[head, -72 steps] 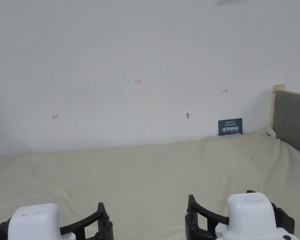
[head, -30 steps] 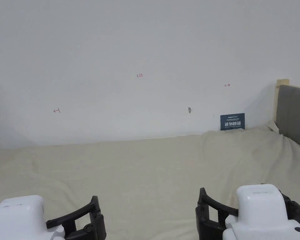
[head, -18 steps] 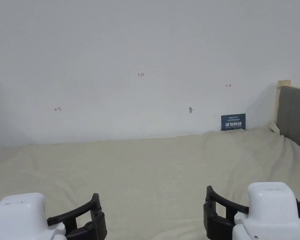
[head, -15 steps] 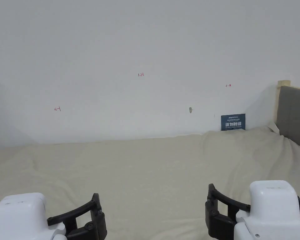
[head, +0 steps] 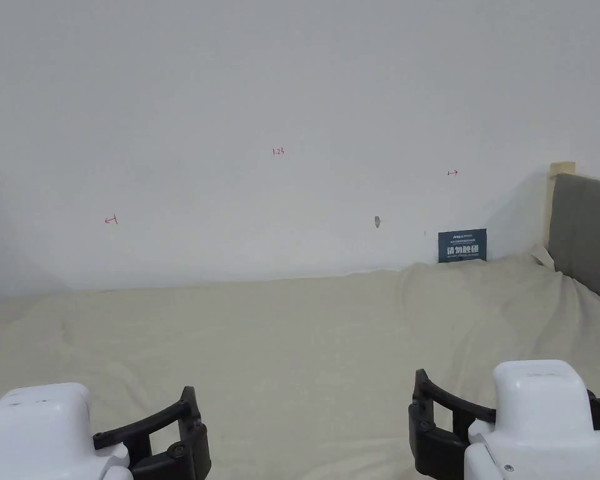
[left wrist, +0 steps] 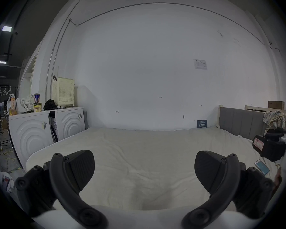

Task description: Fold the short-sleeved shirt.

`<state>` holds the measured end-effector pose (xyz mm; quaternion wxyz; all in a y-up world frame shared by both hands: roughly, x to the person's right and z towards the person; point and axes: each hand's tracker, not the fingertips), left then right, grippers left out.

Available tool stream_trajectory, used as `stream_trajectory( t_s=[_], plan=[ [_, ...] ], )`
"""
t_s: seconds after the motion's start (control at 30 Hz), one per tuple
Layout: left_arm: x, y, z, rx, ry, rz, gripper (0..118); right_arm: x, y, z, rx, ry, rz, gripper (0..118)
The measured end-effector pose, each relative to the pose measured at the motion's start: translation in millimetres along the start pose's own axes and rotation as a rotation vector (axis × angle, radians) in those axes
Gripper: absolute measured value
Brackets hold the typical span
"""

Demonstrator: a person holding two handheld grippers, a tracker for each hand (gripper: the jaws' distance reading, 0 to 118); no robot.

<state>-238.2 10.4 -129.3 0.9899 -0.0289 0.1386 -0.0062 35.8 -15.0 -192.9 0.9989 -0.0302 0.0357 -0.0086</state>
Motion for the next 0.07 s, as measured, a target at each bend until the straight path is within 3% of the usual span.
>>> stream_trajectory(
  t_s=[0.07],
  plan=[
    [-0.5,-0.3,-1.6,-0.01,-0.005,-0.002,118,0.6,1.3,0.2,0.004,0.011,-0.023,97]
  ],
)
